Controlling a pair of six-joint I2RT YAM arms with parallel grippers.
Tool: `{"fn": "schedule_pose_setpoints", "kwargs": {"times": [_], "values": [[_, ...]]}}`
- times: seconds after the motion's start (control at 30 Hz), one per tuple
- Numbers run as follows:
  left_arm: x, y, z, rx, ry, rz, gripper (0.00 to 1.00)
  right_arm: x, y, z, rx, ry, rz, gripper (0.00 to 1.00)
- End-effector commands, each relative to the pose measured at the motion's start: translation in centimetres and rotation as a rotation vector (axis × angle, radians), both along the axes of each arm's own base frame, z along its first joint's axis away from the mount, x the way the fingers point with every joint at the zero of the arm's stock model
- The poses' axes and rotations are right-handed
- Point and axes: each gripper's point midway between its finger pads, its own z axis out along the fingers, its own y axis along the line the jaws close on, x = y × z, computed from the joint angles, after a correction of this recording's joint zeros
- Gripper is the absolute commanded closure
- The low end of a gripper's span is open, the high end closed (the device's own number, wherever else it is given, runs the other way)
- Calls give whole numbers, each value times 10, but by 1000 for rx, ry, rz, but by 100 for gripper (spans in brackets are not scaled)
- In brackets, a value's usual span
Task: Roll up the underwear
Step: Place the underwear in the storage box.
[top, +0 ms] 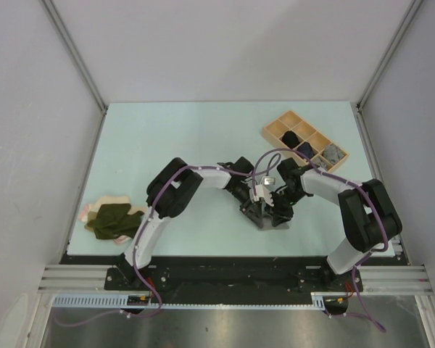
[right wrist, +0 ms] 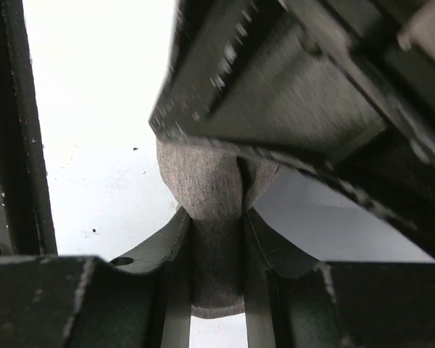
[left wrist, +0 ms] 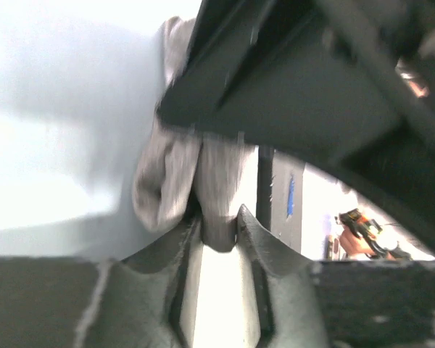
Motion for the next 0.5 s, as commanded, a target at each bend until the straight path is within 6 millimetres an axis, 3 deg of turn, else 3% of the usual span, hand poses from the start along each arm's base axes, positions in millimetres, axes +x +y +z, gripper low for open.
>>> {"fn": "schedule_pose_setpoints", "kwargs": {"times": [0.0, 0.07, 0.1, 0.13, 0.17, 0.27, 0.47], "values": [[42, 27, -45, 208, -238, 172, 67, -17, -9, -22, -73, 55, 38, 100], [53, 29, -23, 180, -272, 246, 61, -16, -9, -22, -74, 51, 37, 100], [70, 28, -13, 128, -317, 294, 58, -16, -9, -22, -75, 49, 36, 100], [71, 35, -12, 130, -315, 321, 57, -15, -9, -20, -69, 44, 32, 100], [77, 36, 6, 101, -329, 359, 56, -13, -9, -18, -62, 39, 27, 100], [94, 45, 27, 63, -379, 438, 56, -8, -7, -7, -14, 15, 7, 100], [113, 55, 48, 17, -406, 544, 59, 9, -5, 23, 111, -33, -69, 100]]}}
